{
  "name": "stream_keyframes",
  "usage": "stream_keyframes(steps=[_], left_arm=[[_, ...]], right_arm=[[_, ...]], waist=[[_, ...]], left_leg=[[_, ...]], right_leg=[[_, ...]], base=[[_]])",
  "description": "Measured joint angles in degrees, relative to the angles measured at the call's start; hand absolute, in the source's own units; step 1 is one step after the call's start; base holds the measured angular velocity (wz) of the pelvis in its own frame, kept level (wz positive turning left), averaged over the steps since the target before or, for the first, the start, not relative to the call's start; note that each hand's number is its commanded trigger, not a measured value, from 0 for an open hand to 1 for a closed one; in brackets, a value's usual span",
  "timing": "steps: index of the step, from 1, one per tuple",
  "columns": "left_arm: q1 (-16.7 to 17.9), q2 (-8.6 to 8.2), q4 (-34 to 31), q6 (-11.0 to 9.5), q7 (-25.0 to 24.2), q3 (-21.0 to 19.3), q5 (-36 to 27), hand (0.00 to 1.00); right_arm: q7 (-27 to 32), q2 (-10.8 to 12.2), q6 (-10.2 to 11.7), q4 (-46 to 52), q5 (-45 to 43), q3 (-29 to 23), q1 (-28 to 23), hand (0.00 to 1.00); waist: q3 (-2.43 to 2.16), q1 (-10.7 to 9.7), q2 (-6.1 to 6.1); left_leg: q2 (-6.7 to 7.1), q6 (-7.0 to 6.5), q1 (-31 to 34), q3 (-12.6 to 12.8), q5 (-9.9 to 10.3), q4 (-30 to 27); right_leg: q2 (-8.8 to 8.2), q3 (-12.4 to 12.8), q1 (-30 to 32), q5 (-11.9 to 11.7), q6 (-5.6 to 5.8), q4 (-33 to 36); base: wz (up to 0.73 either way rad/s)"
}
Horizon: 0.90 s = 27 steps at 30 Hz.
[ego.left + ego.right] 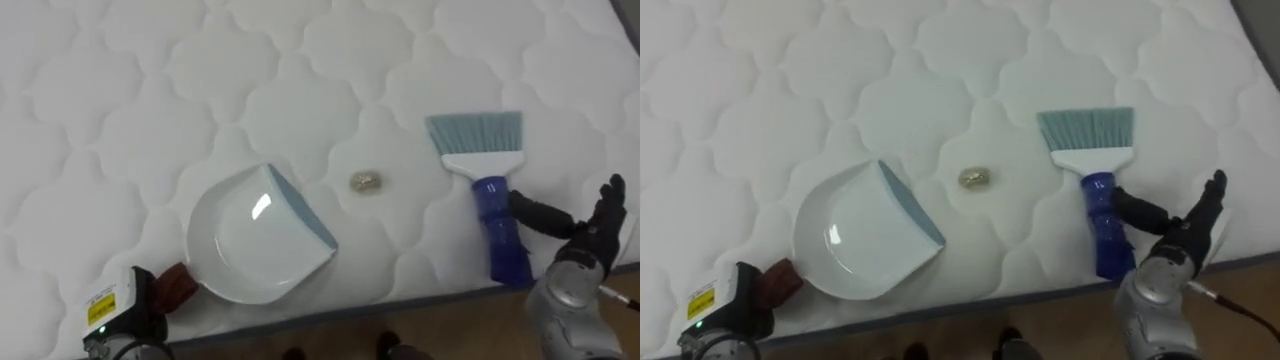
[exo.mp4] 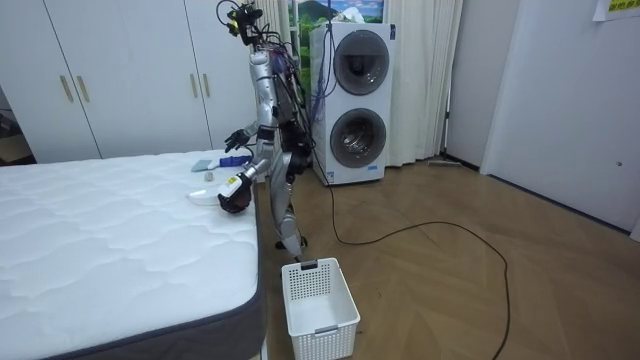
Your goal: Clean bed
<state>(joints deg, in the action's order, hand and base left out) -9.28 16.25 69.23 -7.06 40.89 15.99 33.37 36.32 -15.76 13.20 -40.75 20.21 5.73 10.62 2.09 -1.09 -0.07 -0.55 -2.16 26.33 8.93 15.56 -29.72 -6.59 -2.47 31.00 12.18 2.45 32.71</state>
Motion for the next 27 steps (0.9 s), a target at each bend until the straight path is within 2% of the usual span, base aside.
stream_keyframes(steps=[8, 12, 14, 18, 21, 27], left_arm=[[-1.71, 0.03, 0.02, 0.8, -1.28, 1.11, 0.01, 1.0], [-2.29, 0.08, 0.0, 0.82, -1.51, 1.86, -0.15, 1.0], [-2.58, 0.19, -0.05, 0.82, -1.52, 2.6, -0.19, 1.0], [-3.69, 0.4, -0.05, 0.69, -1.56, 3.72, -0.17, 1.0], [-4.47, 0.42, -0.12, 0.62, -1.56, 4.52, -0.15, 1.0], [-5.11, 0.45, -0.19, 0.64, -1.62, 4.56, -0.07, 1.0]], right_arm=[[-1.98, 0.63, 0.0, -2.38, -0.45, 2.47, 2.5, 0.0], [-2.19, 0.88, 0.0, -2.86, -0.47, 3.79, 3.38, 0.0], [-2.56, 0.89, -0.08, -4.16, -0.5, 4.8, 4.0, 0.0], [-3.96, 0.83, -0.07, -4.78, -0.48, 7.01, 4.11, 0.0], [-5.32, 0.82, -0.13, -6.33, -0.46, 7.15, 4.22, 0.0], [-7.21, 0.72, -0.06, -9.59, -2.26, 7.11, 4.86, 0.0]], waist=[[0.21, 0.14, -0.02], [0.97, 0.1, 0.55], [1.07, 0.15, 0.68], [1.08, 0.59, 0.7], [1.08, 1.24, 0.71], [1.04, 1.11, 0.87]], left_leg=[[-0.68, -0.01, 0.19, 0.15, -0.03, 0.07], [-0.7, -0.01, 0.27, 0.16, -0.03, 0.12], [-0.69, -0.01, 0.41, 0.15, -0.03, 0.15], [-0.69, -0.01, 1.2, 0.02, -0.03, 0.08], [-0.74, -0.01, 1.25, -0.06, -0.03, 0.15], [-0.82, 0.05, 1.76, -0.94, -0.07, 0.04]], right_leg=[[-0.04, -0.59, -0.16, -0.29, -0.22, -0.23], [-0.05, -0.71, -0.02, -0.3, -0.24, -0.22], [-0.09, -0.82, 0.2, -0.29, -0.24, -0.11], [-0.2, -1.5, 0.89, -0.31, -0.28, -0.06], [-0.23, -1.68, 0.9, -0.31, -0.29, -0.17], [-0.22, -2.59, 0.75, -0.47, -0.53, -0.82]], base=[[0.0], [0.0], [0.0], [0.0], [0.0], [0.03]])
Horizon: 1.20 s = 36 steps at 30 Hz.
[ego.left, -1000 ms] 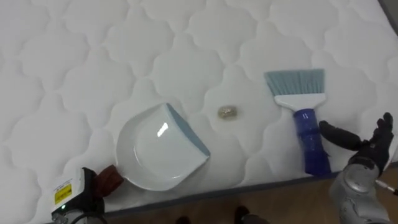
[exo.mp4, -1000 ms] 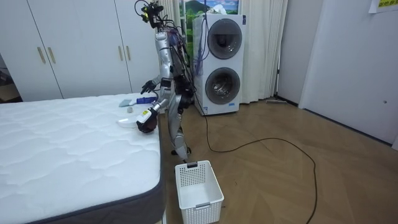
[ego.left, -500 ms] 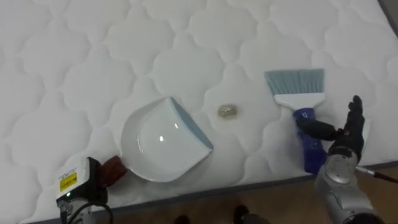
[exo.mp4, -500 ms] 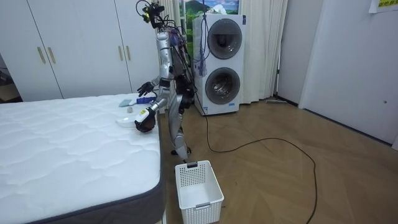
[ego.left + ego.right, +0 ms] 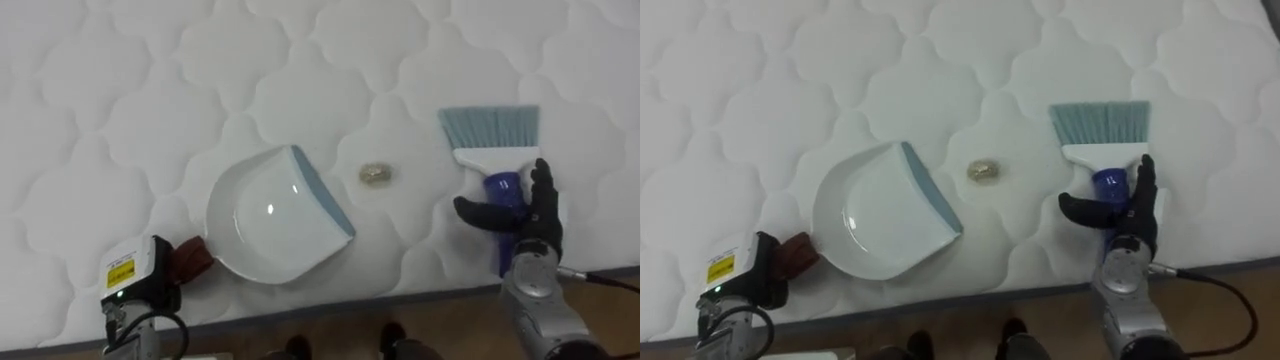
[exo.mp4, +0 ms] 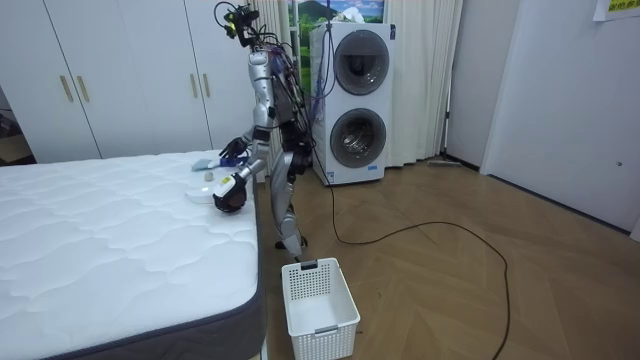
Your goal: Clean bed
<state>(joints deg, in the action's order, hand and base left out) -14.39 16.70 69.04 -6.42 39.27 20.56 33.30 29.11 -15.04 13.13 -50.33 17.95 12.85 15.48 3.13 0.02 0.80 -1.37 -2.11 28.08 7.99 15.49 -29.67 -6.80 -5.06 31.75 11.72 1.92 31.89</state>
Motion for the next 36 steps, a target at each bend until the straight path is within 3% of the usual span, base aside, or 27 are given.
stream_keyframes(steps=[10, 11, 12, 13, 14, 18, 24, 27, 36], left_arm=[[-1.32, 0.01, -0.27, 1.12, -1.46, 1.2, 0.05, 1.0], [-1.31, 0.03, -0.26, 1.18, -1.63, 1.15, 0.07, 1.0], [-1.3, 0.1, -0.26, 1.27, -2.0, 1.08, 0.13, 1.0], [-1.3, 0.11, -0.29, 1.27, -2.14, 1.04, 0.16, 1.0], [-1.3, 0.11, -0.29, 1.27, -2.19, 1.05, 0.16, 1.0], [-1.34, 0.13, -0.61, 1.63, -2.23, 1.05, 0.12, 1.0], [-1.39, 0.2, -1.71, 2.93, -2.33, 1.05, 0.12, 1.0], [-1.43, 0.21, -1.73, 3.45, -2.73, 1.05, 0.12, 1.0], [-1.85, 0.2, -1.73, 4.04, -3.94, 1.05, 0.1, 1.0]], right_arm=[[-2.35, -0.85, -0.01, -9.81, -4.26, 1.85, 1.99, 0.0], [-2.51, -0.89, -0.03, -10.04, -4.62, 1.85, 1.92, 0.06], [-2.63, -0.9, -0.04, -10.77, -4.99, 1.85, 1.91, 0.54], [-2.83, -0.9, -0.04, -11.23, -5.07, 1.8, 1.98, 0.73], [-3.0, -0.9, -0.06, -11.5, -5.08, 1.8, 2.0, 1.0], [-2.34, -1.0, -0.74, -12.94, -5.98, 1.49, 2.81, 1.0], [-1.48, -3.25, -2.15, -15.31, -6.06, 0.91, 3.86, 1.0], [-1.61, -3.21, -3.3, -16.32, -6.78, 1.11, 3.83, 1.0], [-2.77, -2.01, -4.06, -17.14, -4.74, 1.05, 3.6, 1.0]], waist=[[0.13, -0.23, 0.49], [0.14, -0.19, 0.51], [0.12, -0.1, 0.53], [0.11, -0.08, 0.53], [0.1, -0.07, 0.54], [0.05, -0.06, 0.46], [-0.07, -0.17, 0.37], [-0.09, -0.14, 0.34], [-0.13, -0.3, 0.25]], left_leg=[[-0.12, 0.05, -1.16, -0.66, -0.04, 0.71], [-0.17, 0.1, -1.35, -0.67, -0.07, 0.92], [-0.26, 0.12, -1.51, -0.68, -0.08, 1.17], [-0.21, 0.13, -1.57, -0.7, -0.1, 1.46], [-0.19, 0.13, -1.59, -0.7, -0.11, 1.56], [-0.1, 0.11, -1.73, -0.58, -0.12, 1.85], [-0.28, 0.24, -2.04, -0.35, -0.24, 2.06], [-0.33, 0.4, -2.76, -0.31, -0.33, 2.57], [-0.25, 0.55, -3.5, -0.28, -0.87, 3.53]], right_leg=[[0.03, -1.82, -2.4, -0.3, -0.15, -1.95], [0.07, -1.96, -2.68, -0.35, -0.13, -2.36], [0.14, -2.18, -2.9, -0.55, -0.16, -2.64], [0.15, -2.31, -3.05, -0.59, -0.14, -3.04], [0.15, -2.4, -3.11, -0.61, -0.13, -3.24], [-0.05, -3.14, -3.08, -0.62, -0.13, -3.44], [0.23, -3.54, -3.53, -0.64, -0.16, -4.29], [0.24, -3.85, -3.99, -0.64, -0.17, -4.3], [0.11, -4.72, -4.73, -0.93, -0.59, -5.29]], base=[[0.03], [0.0], [0.0], [0.0], [0.0], [-0.01], [-0.01], [0.0], [0.0]])
